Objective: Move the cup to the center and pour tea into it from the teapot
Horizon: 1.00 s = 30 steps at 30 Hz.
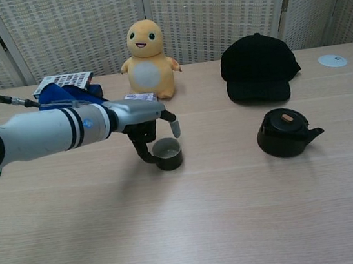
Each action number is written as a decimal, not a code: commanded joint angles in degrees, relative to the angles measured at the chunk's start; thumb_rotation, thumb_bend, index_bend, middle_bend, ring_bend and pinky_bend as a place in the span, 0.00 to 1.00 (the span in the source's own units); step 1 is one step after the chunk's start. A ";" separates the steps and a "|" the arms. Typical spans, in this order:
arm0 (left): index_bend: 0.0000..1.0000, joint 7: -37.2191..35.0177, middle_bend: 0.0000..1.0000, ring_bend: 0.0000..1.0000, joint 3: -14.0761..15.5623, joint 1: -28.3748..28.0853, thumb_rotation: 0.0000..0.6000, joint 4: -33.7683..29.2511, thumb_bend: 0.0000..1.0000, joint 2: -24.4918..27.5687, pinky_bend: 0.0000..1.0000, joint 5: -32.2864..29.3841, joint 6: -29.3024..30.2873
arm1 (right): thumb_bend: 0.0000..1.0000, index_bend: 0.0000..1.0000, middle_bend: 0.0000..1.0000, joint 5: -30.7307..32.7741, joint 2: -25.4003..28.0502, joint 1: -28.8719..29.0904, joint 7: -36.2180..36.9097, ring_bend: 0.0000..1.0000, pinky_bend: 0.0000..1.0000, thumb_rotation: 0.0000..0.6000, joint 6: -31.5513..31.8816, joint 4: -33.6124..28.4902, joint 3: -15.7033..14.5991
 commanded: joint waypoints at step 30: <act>0.05 12.91 0.29 0.39 3.79 16.70 1.00 -27.53 0.25 20.26 0.46 -8.15 30.98 | 0.12 0.33 0.25 -4.20 -0.25 4.43 1.30 0.17 0.22 1.00 -4.02 0.99 0.27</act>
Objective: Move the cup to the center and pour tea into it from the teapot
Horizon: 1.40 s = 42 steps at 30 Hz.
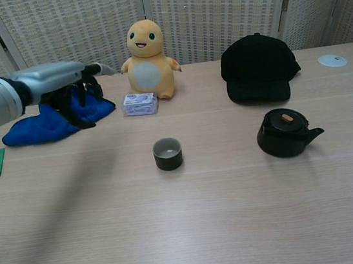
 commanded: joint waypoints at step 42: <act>0.07 -2.76 0.28 0.38 8.15 37.70 1.00 -20.05 0.25 19.33 0.29 22.73 39.00 | 0.00 0.00 0.00 -3.99 -8.28 23.33 -11.52 0.00 0.03 1.00 -27.00 -3.40 1.30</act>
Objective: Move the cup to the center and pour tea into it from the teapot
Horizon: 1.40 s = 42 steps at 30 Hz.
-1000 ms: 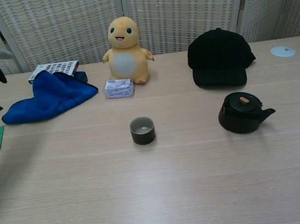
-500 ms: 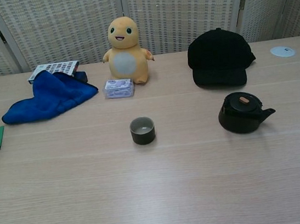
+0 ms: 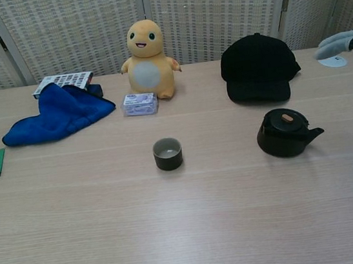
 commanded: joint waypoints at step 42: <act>0.07 -4.62 0.28 0.38 -5.13 8.12 1.00 0.54 0.25 1.45 0.29 2.67 0.28 | 0.00 0.00 0.00 13.07 -21.40 14.62 -10.48 0.00 0.00 1.00 -13.34 18.47 2.73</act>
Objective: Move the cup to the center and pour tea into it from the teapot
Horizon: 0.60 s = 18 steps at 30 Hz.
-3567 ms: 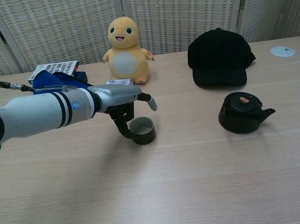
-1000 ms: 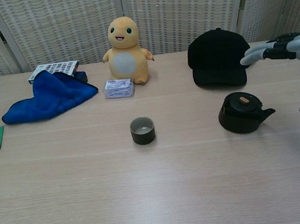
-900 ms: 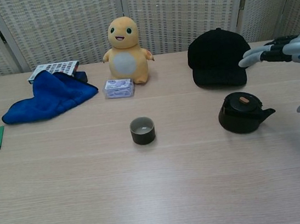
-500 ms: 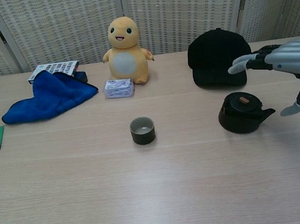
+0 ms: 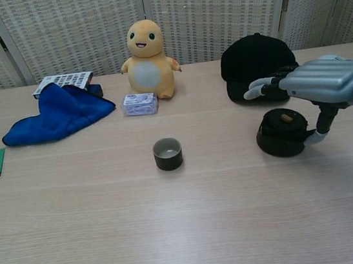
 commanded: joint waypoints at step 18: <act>0.07 -1.66 0.28 0.38 -0.81 2.34 1.00 1.36 0.25 0.04 0.29 -0.85 -0.82 | 0.00 0.00 0.00 8.36 -6.65 7.77 -4.75 0.00 0.00 1.00 -5.37 4.28 4.36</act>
